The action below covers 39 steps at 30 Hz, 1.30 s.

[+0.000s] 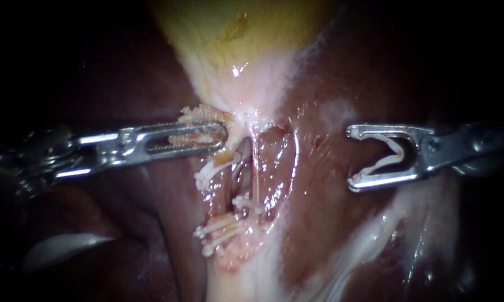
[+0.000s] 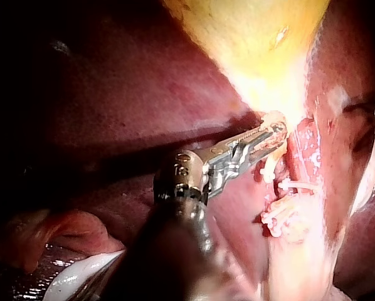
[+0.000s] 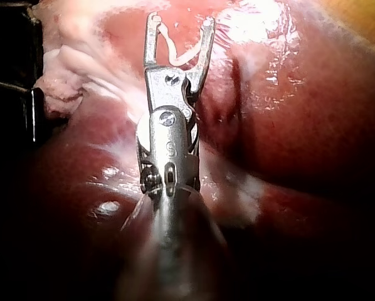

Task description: Clipping second clip right tube

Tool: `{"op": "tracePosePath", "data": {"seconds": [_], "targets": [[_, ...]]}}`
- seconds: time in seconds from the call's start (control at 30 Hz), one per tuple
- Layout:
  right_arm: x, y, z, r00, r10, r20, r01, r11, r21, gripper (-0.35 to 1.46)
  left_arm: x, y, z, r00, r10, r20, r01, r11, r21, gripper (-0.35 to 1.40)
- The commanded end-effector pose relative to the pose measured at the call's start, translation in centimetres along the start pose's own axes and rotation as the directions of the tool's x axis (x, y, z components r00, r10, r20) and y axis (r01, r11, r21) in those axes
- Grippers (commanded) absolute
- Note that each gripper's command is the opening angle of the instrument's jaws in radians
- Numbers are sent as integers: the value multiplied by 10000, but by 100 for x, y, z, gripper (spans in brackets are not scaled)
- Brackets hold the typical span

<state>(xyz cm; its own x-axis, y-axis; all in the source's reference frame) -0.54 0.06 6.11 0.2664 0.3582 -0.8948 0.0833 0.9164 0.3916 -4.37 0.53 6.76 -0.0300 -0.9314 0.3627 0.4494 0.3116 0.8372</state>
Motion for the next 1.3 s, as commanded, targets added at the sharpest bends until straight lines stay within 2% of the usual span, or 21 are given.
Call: {"op": "tracePosePath", "data": {"seconds": [0.03,0.2,0.33,0.53,0.67,0.9,1.03,1.3], "targets": [[0,0,0,10000,-2,0,2,10000,6,50,0,0,-1,10000,-4,0,4,10000,0,-5],[0,0,0,10000,-2,0,2,10000,5,50,-10,1,-15,9999,-42,-97,43,9999,116,-5],[0,0,0,10000,-2,0,2,10000,5,50,-23,2,-34,9999,-108,-55,108,9999,-25,-5],[0,0,1,10000,-1,0,1,10000,3,50,-48,-1,-68,9995,-104,284,109,9998,-161,-3],[0,0,1,10000,-1,0,1,10000,1,50,-58,-3,-82,9988,-76,480,87,9997,-216,-3],[1,-1,1,10000,-1,0,1,10000,0,50,-61,0,-84,9984,-49,562,63,9996,-263,-5],[1,-1,2,10000,0,1,0,10000,-2,50,-62,3,-82,9978,179,637,-161,9995,-287,-11],[2,-2,4,10000,3,2,-3,10000,-15,50,-62,4,-82,9976,170,674,-146,9992,-360,-13]]}}
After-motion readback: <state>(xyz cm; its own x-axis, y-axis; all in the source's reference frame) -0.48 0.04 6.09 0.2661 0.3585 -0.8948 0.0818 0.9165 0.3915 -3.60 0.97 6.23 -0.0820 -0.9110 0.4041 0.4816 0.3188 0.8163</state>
